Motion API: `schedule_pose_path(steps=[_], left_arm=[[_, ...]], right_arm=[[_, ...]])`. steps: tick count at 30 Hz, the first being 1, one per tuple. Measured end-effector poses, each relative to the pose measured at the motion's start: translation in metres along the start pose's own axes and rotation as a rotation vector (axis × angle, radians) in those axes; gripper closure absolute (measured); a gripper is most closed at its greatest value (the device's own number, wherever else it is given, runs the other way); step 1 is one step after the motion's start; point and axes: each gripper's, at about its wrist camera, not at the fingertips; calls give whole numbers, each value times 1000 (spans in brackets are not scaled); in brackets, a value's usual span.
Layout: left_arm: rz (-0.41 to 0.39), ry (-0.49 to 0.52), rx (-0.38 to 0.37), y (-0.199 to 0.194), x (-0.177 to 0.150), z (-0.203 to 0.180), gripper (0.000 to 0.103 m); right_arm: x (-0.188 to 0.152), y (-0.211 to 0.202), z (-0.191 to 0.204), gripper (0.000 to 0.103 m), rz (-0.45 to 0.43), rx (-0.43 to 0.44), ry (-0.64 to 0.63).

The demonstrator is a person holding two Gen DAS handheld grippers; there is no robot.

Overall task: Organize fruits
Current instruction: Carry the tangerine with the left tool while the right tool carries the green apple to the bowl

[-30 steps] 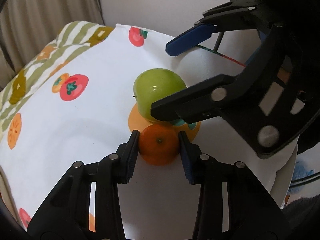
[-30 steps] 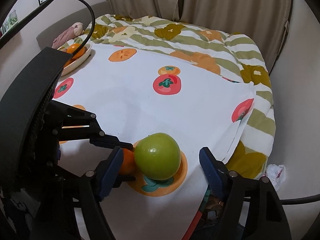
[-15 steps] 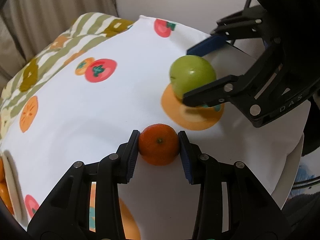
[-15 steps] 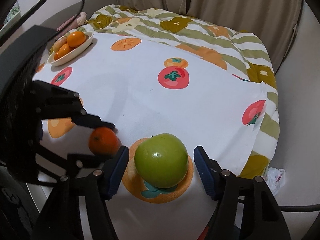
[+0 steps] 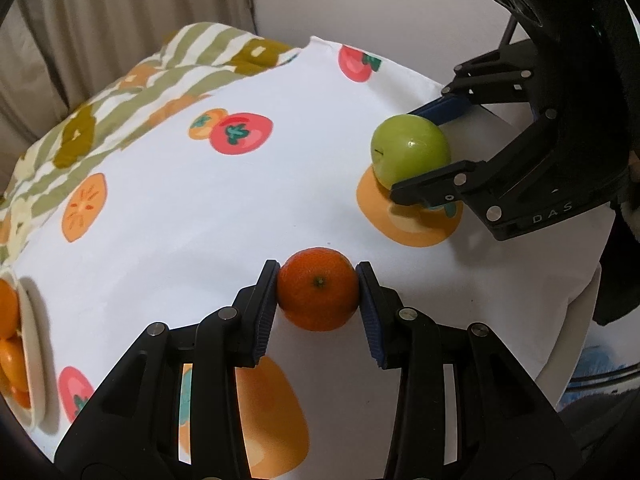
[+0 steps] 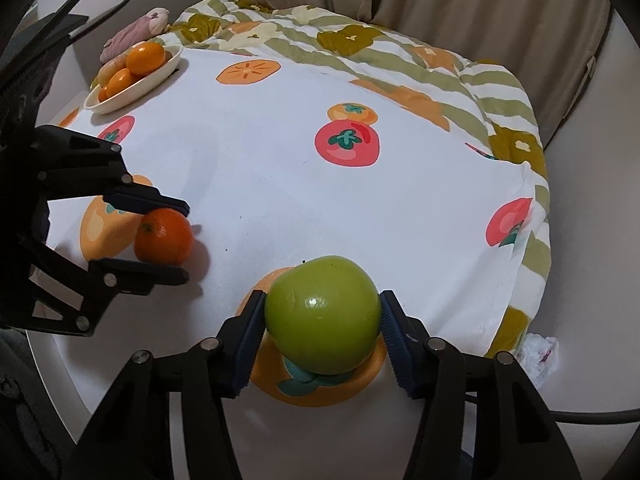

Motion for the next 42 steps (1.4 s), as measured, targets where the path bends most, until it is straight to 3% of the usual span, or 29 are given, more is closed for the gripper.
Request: schedule_pose_path(steps=[12,25,34,42], left_arm=[[-63,-101,63,-56,-2,46,60],[-87,-254,197,-132,-41,160,60],[-70,-315,268,-150,-71,246,60],[-45,-305,284,-136,-82,300,60]], right_arm=[[50,-36,24,51,-98,36,51],[147,-35,110,51,-179,150,7],[208,-8,165,51,-199,204,-18],[245,16,190,51,-196,211,1]])
Point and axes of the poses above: each gripper's, at about its wrist camera, not at the fingertips, and y roughly the way its jaws point, z to its left, x to its top, and after that the axes turned 3 degrees about -y, right-handed
